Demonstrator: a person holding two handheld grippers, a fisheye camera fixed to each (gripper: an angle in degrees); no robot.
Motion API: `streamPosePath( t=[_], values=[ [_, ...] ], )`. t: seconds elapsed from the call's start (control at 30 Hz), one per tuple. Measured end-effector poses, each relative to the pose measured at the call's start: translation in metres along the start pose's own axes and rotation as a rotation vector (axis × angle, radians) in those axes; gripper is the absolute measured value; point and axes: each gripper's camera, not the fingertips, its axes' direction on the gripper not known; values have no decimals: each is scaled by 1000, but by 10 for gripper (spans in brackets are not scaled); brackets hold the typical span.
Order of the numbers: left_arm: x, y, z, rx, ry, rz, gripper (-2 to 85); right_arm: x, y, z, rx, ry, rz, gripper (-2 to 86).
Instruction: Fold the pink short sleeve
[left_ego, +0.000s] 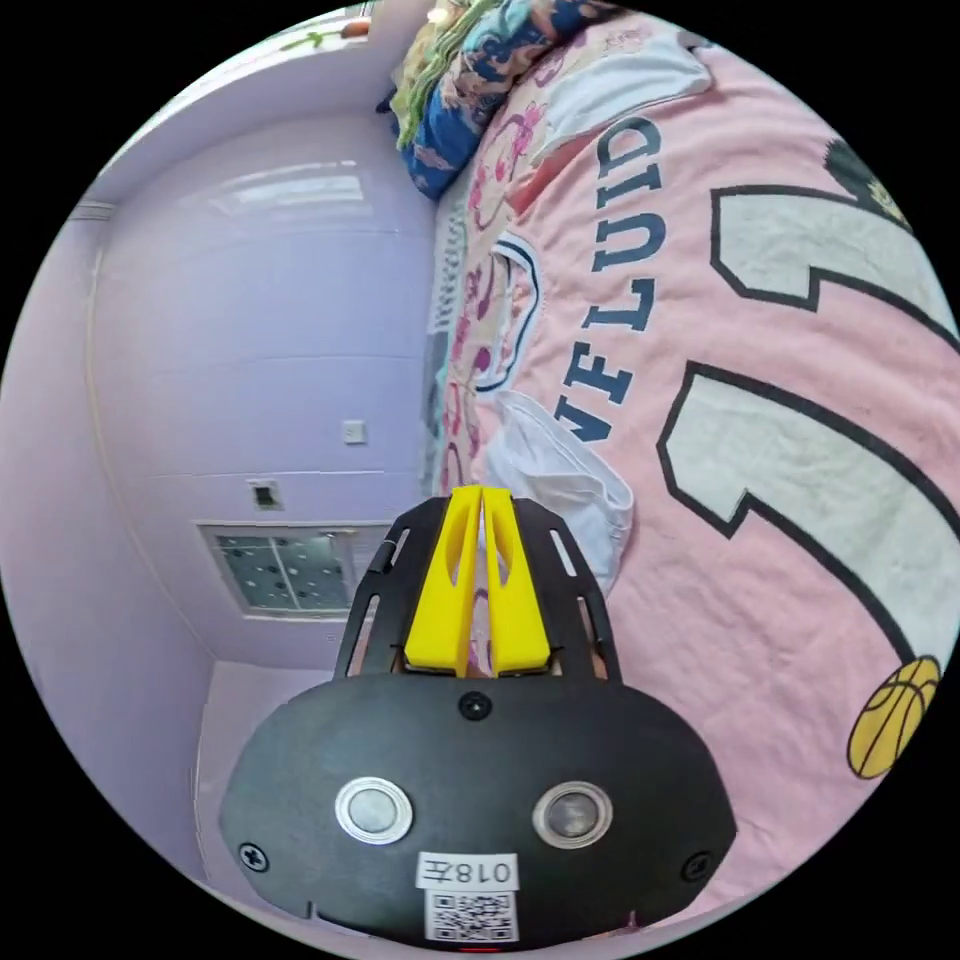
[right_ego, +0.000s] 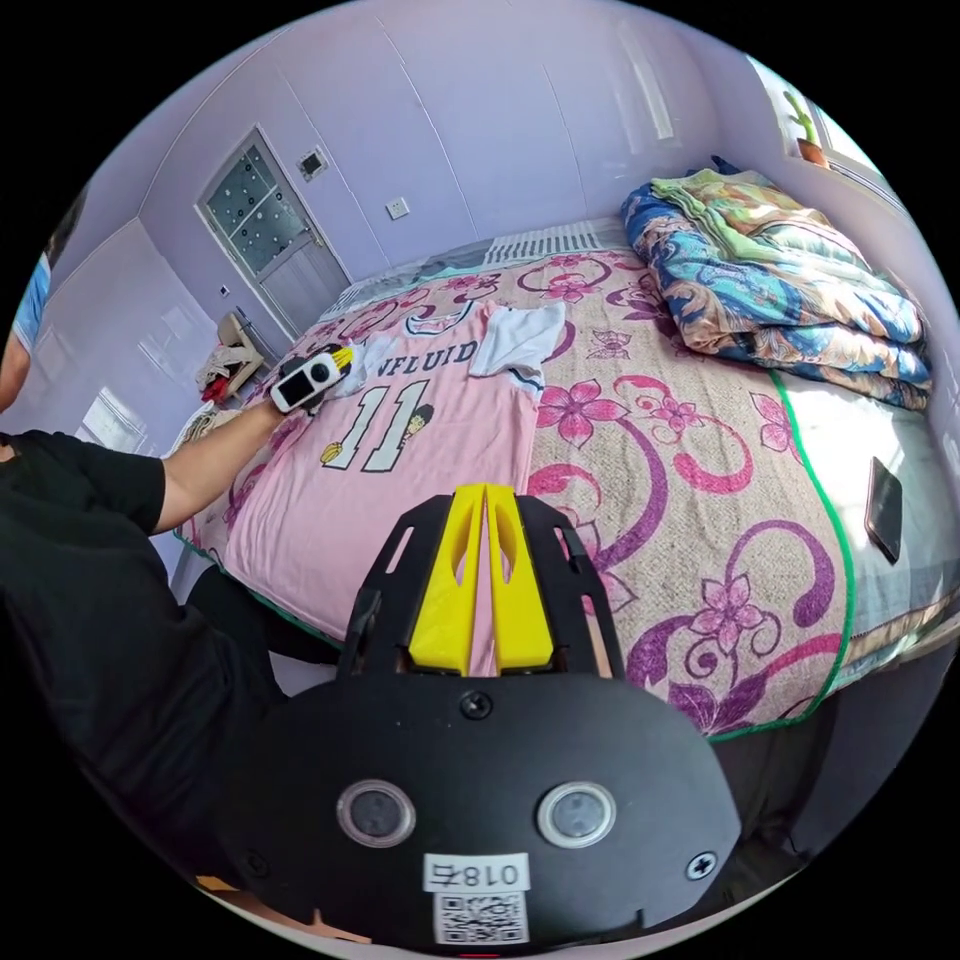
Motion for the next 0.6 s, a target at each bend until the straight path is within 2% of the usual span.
streamPosePath(
  t=[0.07,0.17,0.23,0.3,0.33,0.4,0.5,0.6],
  values=[
    [3,9,-18,77,-41,-83,-10,7,2,-2,18,-17,30,-3],
    [-24,30,-11,50,124,-339,-10,15,7,-6,44,-33,71,-3],
    [-52,56,23,-28,360,-555,-10,18,10,-7,48,-33,83,-2],
    [-64,74,56,-81,525,-658,-10,21,11,-5,41,-33,94,-2],
    [-66,84,78,-98,633,-681,-10,21,12,-5,39,-34,96,-2],
    [-60,98,112,-192,729,-672,-10,21,11,-3,37,-35,100,-2],
    [-41,134,154,-368,676,-611,-10,16,9,-1,30,-21,80,-2],
    [-45,184,172,-460,630,-716,-10,11,8,3,5,8,48,-2]
  ],
)
